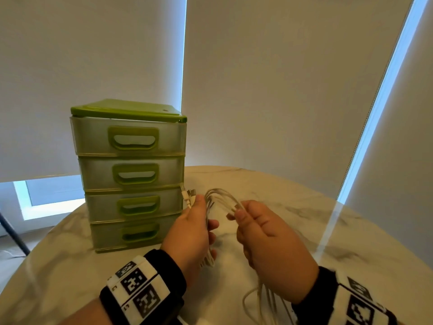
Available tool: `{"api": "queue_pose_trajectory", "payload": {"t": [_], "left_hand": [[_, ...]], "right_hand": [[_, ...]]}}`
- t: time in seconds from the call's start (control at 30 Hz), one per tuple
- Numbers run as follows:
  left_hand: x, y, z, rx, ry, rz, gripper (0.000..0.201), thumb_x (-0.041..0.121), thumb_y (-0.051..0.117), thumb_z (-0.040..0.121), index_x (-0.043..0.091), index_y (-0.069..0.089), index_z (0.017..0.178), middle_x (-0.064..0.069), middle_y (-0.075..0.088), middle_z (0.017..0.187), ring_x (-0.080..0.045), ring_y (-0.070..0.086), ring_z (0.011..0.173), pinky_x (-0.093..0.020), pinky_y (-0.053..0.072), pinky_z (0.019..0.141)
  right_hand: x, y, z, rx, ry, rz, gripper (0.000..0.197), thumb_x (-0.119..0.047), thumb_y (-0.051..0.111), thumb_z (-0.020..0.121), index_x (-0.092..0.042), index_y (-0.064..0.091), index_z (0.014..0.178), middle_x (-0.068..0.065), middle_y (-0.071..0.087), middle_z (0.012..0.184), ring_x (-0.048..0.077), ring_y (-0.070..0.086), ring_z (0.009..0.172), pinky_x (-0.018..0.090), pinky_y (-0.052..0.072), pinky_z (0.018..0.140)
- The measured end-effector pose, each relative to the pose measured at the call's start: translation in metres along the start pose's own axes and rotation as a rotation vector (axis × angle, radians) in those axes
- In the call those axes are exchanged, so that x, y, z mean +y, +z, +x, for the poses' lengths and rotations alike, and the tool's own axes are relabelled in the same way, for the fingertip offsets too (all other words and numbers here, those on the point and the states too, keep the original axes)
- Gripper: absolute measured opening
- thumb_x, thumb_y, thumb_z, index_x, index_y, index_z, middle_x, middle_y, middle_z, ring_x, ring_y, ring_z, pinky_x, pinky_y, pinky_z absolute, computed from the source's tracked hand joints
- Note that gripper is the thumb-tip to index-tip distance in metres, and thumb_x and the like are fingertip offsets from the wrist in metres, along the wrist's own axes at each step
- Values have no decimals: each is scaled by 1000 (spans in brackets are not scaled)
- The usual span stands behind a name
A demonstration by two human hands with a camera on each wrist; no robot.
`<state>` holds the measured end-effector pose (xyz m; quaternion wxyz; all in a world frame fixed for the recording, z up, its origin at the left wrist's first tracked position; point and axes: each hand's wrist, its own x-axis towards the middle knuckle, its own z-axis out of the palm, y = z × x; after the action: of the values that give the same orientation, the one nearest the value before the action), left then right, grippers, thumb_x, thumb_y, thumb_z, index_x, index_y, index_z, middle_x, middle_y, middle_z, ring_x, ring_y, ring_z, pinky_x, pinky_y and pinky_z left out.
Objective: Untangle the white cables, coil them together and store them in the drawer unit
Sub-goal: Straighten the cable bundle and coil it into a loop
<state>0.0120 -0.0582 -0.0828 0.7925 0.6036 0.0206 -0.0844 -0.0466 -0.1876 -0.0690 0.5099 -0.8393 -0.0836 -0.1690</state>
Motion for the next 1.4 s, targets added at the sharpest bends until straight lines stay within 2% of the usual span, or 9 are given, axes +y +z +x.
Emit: {"api": "queue_pose_trajectory", "payload": {"t": [0.1,0.2,0.33,0.47,0.6,0.73,1.07,1.23,1.4], "left_hand": [[-2,-1,-1,-72,-44,-116,66,64,45,91,2,66,98,-16,60,75,-26,57,64,-36,49,58],[0,-4,-1,-139,-132,-254,66,64,46,90,4,66,109,-12,60,74,-23,59,66,-34,50,61],[4,-7,1,-207,-252,-349,69,69,46,86,6,61,110,-10,55,70,-20,51,55,-30,43,55],[8,-9,-3,-300,-277,-376,61,69,59,70,11,58,89,-11,53,68,-21,45,51,-26,38,50],[7,-8,-4,-320,-212,-336,36,32,71,67,14,54,93,-7,52,71,-15,47,52,-23,39,37],[7,-10,-1,-389,-114,-271,39,26,82,58,16,54,84,-5,51,70,-15,51,58,-25,43,49],[3,-7,-5,-268,115,-113,34,-14,60,76,12,49,95,-12,47,81,-22,49,61,-29,42,51],[8,-6,-7,-254,178,-122,33,-17,50,81,14,55,92,-11,51,82,-25,51,63,-37,47,58],[5,-4,-12,-160,306,-103,28,-3,58,77,18,62,96,-9,59,85,-26,57,75,-39,51,64]], "right_hand": [[-5,2,-7,-158,-91,-179,18,-36,47,99,-36,60,86,-23,60,70,-2,54,63,13,38,60],[-10,3,-9,-283,-142,-294,13,-30,49,100,-27,61,98,-19,61,81,-5,56,78,9,39,66],[-13,-2,-5,-405,-185,-453,17,-35,46,101,-21,56,98,-4,64,94,10,58,84,32,46,79],[-18,-5,-7,-466,-211,-564,16,-37,44,100,-24,54,99,-2,64,93,14,55,83,35,45,77],[-22,-6,-11,-461,-222,-614,21,-46,37,98,-29,50,99,-2,62,93,19,56,83,43,47,77],[-24,-8,-17,-465,-198,-632,49,-61,17,93,-27,53,97,-1,57,89,17,53,82,46,47,79],[-25,-16,-19,-504,-74,-382,25,-43,58,93,-32,67,114,-2,70,99,9,63,89,35,51,85],[-23,-35,-13,-115,90,-29,44,-67,70,69,-30,76,92,0,76,92,15,70,89,43,55,91],[-35,-12,-27,-454,105,-308,45,-44,76,78,-39,55,118,-5,71,98,9,68,85,36,57,85]]}}
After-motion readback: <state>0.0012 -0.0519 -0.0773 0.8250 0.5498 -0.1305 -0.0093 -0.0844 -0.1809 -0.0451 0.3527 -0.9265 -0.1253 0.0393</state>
